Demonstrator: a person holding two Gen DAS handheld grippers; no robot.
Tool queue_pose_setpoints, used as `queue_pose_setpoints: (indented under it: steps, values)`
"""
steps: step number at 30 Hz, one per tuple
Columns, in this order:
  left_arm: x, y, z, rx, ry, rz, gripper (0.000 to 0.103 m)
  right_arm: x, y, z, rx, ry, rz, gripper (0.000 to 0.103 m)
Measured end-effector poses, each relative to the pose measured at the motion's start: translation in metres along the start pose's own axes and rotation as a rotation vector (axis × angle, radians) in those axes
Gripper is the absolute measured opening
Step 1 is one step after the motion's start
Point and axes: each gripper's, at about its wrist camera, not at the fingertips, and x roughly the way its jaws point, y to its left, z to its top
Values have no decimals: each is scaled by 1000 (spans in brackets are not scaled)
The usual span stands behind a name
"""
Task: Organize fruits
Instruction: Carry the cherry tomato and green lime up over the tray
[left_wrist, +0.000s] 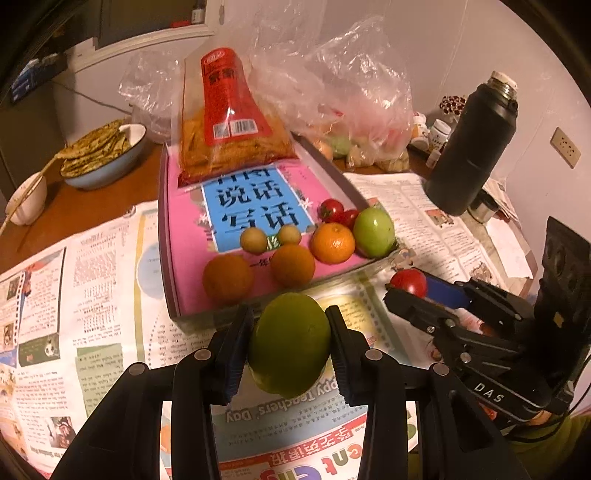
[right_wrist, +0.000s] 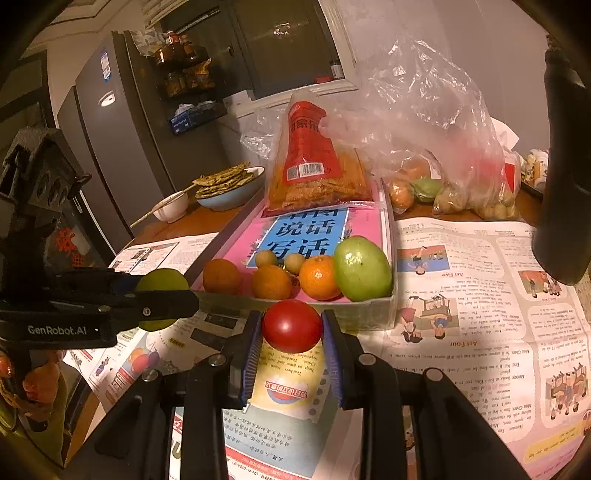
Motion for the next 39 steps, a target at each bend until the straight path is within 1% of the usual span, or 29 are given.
queue_pose_setpoints:
  steps: [5, 12, 19, 27, 31, 39]
  values:
    - [-5, -3, 8, 8, -16, -7, 41, -2, 0, 5, 0, -13, 2, 32]
    - [-5, -4, 17, 13, -26, 3, 41, -4, -2, 9, -1, -24, 9, 32]
    - [-5, 1, 27, 1, -40, 6, 41, -4, -6, 16, 0, -32, 5, 32]
    - [17, 9, 45, -6, -15, -6, 41, 8, 3, 31, -43, -26, 5, 32]
    - [24, 9, 48, 1, -10, 2, 41, 14, 8, 36, -48, -25, 26, 32]
    - [46, 18, 51, -10, 21, 8, 41, 35, 12, 36, -74, 12, 25, 32]
